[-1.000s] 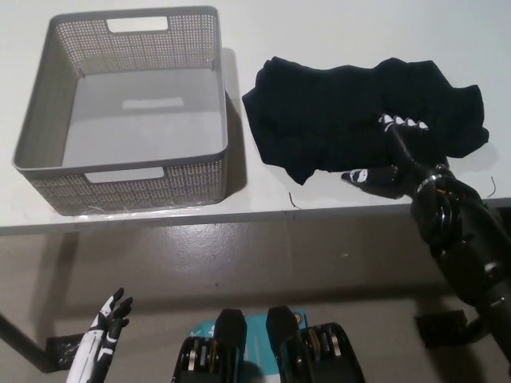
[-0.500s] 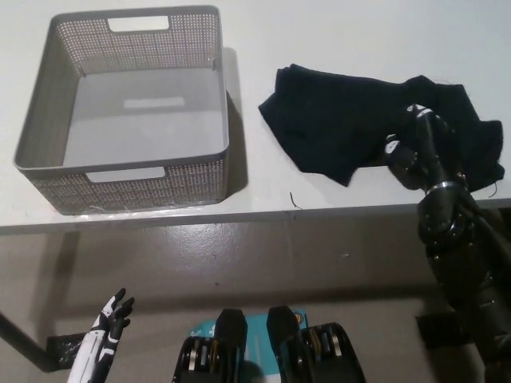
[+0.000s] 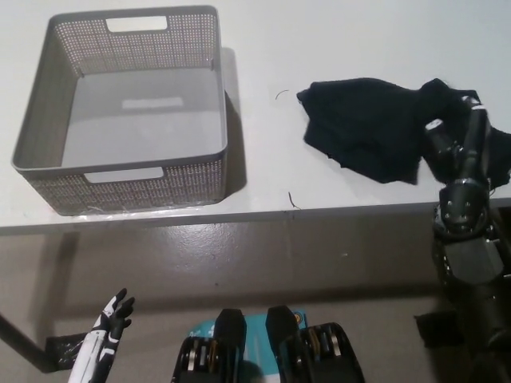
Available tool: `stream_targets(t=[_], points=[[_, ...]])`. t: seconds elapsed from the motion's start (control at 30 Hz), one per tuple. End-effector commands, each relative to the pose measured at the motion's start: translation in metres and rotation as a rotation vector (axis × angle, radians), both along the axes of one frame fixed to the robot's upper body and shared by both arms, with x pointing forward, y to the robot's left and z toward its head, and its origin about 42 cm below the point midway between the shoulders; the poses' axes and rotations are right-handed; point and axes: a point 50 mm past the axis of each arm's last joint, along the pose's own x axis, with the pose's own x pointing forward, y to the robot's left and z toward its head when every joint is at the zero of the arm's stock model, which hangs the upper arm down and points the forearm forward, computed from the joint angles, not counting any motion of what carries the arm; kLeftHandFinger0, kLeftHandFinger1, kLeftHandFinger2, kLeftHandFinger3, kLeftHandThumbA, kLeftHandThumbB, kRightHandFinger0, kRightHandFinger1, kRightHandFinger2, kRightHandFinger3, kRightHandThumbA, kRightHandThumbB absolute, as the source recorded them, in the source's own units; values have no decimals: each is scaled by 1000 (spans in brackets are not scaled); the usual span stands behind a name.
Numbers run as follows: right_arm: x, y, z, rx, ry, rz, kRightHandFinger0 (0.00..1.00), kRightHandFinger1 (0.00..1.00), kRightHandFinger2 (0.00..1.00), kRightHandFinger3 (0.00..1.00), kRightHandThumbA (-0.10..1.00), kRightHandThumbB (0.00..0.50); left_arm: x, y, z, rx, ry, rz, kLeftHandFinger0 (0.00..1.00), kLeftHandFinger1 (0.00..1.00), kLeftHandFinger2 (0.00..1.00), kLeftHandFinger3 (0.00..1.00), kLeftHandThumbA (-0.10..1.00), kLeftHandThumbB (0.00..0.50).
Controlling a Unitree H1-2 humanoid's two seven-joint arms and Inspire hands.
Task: Use the right hand to pick up a t shirt on the right hand side and place it into a contianer on the left side
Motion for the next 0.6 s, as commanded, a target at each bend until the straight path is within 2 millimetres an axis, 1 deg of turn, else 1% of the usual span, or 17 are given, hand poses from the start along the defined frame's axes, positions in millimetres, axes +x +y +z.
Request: stream_targets(t=[0.0, 0.07, 0.1, 0.13, 0.17, 0.2, 0.23, 0.27, 0.3, 0.33, 0.37, 0.4, 0.43, 0.47, 0.5, 0.53, 0.57], points=[[26, 18, 110, 353, -287, -30, 0, 6, 440, 472, -100, 91, 0, 4, 7, 11, -25, -20, 993, 962, 962, 1000, 964, 291], [24, 28, 131, 395, -316, -7, 0, 0, 490, 527, -100, 95, -1, 3, 6, 2, -20, -17, 995, 966, 964, 1000, 960, 280], [23, 34, 141, 405, -324, 8, 0, 0, 470, 538, -100, 109, -1, 3, 6, 11, -20, -17, 991, 962, 960, 1000, 970, 279], [23, 35, 143, 407, -328, 13, 0, 0, 474, 538, -100, 163, -1, 3, 6, 13, -22, -17, 991, 962, 959, 1000, 970, 278], [21, 39, 150, 424, -342, 38, 0, 0, 472, 543, -100, 104, -1, 3, 6, 14, -23, -20, 991, 962, 960, 1000, 971, 275], [20, 43, 155, 430, -361, 65, 0, 0, 481, 518, -100, 80, -2, 3, 5, 13, -20, -21, 1000, 972, 971, 1000, 977, 278], [19, 49, 161, 434, -366, 85, 0, 7, 486, 513, -100, 80, -2, 3, 4, 12, -18, -21, 1000, 974, 973, 1000, 978, 277], [18, 60, 173, 428, -375, 109, 0, 9, 486, 511, -100, 82, -2, 3, 4, 11, -13, -23, 1000, 979, 978, 1000, 984, 283], [17, 66, 177, 399, -389, 122, 0, 15, 485, 497, -100, 84, -3, 3, 4, 12, -15, -27, 1000, 981, 977, 1000, 988, 279], [17, 67, 178, 397, -389, 124, 0, 14, 485, 496, -100, 84, -3, 3, 4, 12, -15, -27, 1000, 981, 977, 1000, 989, 279], [16, 72, 182, 396, -400, 150, 0, 13, 483, 496, -100, 73, -4, 3, 3, 12, -12, -25, 1000, 979, 977, 1000, 990, 289], [16, 81, 190, 392, -412, 179, 0, 9, 473, 485, -100, 72, -4, 3, 3, 10, -10, -26, 1000, 979, 978, 1000, 991, 289], [16, 83, 194, 374, -417, 191, 0, 8, 471, 482, -100, 72, -3, 2, 3, 10, -10, -25, 1000, 979, 977, 1000, 990, 290], [18, 93, 203, 334, -410, 203, 0, 21, 480, 486, -100, 89, -3, 2, 3, 15, -11, -26, 1000, 979, 979, 1000, 999, 285], [19, 98, 210, 310, -415, 218, 0, 22, 483, 488, -100, 89, -1, 0, 3, 19, -15, -28, 1000, 981, 982, 1000, 999, 278], [19, 100, 213, 302, -415, 223, 0, 16, 486, 492, -100, 97, -1, 0, 3, 19, -15, -29, 1000, 981, 982, 1000, 999, 279], [20, 106, 219, 260, -412, 219, 0, 20, 490, 496, -100, 114, 0, -2, 4, 16, -16, -31, 1000, 977, 978, 1000, 991, 274]])
